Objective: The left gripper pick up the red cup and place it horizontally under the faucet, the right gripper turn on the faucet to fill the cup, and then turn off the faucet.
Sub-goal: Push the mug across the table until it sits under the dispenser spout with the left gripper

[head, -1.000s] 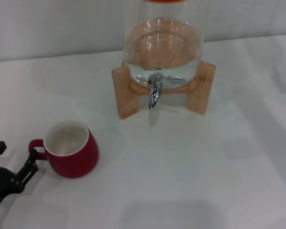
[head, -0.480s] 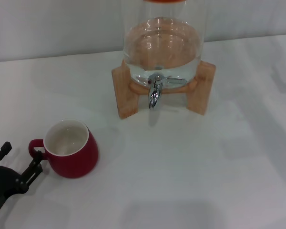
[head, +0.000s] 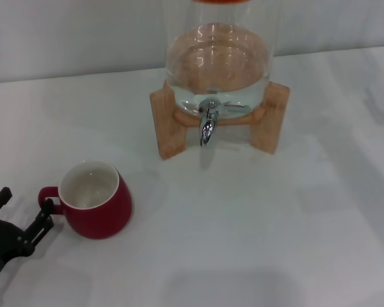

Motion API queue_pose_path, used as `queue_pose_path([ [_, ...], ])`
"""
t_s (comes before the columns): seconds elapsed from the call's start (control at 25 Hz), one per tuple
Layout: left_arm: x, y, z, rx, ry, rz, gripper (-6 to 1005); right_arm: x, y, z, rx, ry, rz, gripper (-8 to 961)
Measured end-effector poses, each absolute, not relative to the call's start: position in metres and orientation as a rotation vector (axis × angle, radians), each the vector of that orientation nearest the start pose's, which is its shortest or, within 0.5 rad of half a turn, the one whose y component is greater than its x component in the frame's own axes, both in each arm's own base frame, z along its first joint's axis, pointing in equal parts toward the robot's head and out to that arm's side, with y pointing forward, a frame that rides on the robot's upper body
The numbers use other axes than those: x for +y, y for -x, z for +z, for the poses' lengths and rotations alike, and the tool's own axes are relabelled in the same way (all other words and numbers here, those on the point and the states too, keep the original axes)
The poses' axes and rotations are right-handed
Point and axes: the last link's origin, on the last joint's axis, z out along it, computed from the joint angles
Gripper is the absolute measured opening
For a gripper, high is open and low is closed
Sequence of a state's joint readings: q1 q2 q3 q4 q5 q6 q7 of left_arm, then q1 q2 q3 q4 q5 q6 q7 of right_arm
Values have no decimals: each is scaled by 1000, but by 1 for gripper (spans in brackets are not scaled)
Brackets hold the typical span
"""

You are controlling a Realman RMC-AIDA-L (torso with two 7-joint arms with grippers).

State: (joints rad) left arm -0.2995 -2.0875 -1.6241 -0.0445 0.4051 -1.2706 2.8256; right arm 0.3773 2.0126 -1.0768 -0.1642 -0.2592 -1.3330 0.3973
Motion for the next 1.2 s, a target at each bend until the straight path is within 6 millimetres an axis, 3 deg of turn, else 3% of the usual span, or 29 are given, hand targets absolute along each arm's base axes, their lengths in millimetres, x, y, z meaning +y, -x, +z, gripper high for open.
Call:
queue_pose_path([
  [1.2, 264, 355, -48, -525, 1988, -604, 681, 325, -355, 84, 438, 1372, 851, 719],
])
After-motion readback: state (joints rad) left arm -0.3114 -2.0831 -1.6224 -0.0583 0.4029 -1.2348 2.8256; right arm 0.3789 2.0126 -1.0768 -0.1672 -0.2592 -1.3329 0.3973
